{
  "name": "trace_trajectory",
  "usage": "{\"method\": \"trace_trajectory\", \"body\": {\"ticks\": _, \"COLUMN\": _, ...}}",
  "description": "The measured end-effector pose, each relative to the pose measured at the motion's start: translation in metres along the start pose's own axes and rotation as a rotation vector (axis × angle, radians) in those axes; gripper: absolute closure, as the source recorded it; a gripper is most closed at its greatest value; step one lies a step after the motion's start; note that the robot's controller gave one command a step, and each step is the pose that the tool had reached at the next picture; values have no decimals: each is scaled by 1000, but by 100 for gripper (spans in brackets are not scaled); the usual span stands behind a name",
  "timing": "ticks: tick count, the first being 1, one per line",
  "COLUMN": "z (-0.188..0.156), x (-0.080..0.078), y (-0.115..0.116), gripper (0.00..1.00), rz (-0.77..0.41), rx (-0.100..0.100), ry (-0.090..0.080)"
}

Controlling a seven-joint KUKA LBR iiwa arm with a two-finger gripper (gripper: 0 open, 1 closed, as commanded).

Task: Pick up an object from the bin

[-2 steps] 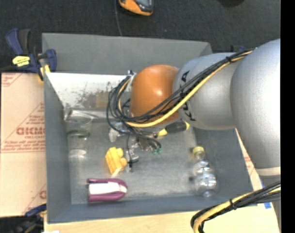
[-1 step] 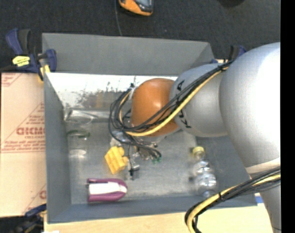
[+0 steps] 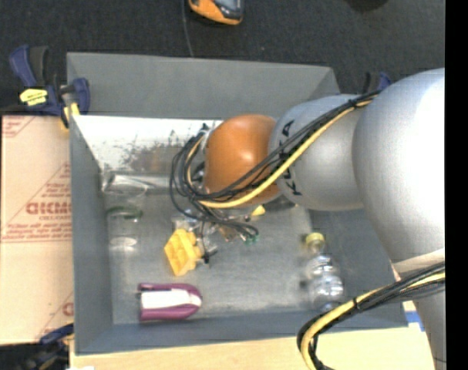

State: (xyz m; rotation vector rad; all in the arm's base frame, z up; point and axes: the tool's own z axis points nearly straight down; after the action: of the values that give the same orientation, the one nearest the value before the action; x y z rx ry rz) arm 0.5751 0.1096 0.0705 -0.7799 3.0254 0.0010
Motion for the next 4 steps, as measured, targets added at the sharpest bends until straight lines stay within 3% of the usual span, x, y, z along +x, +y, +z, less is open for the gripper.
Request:
{"method": "trace_trajectory", "body": {"ticks": 2, "z": -3, "x": 0, "y": 0, "gripper": 100, "rz": 3, "rx": -1, "ry": -2}}
{"method": "trace_trajectory", "body": {"ticks": 3, "z": -18, "x": 2, "y": 0, "gripper": 100, "rz": 5, "rx": -3, "ry": 7}}
{"method": "trace_trajectory", "body": {"ticks": 4, "z": -49, "x": -1, "y": -1, "gripper": 100, "rz": 9, "rx": 1, "ry": -3}}
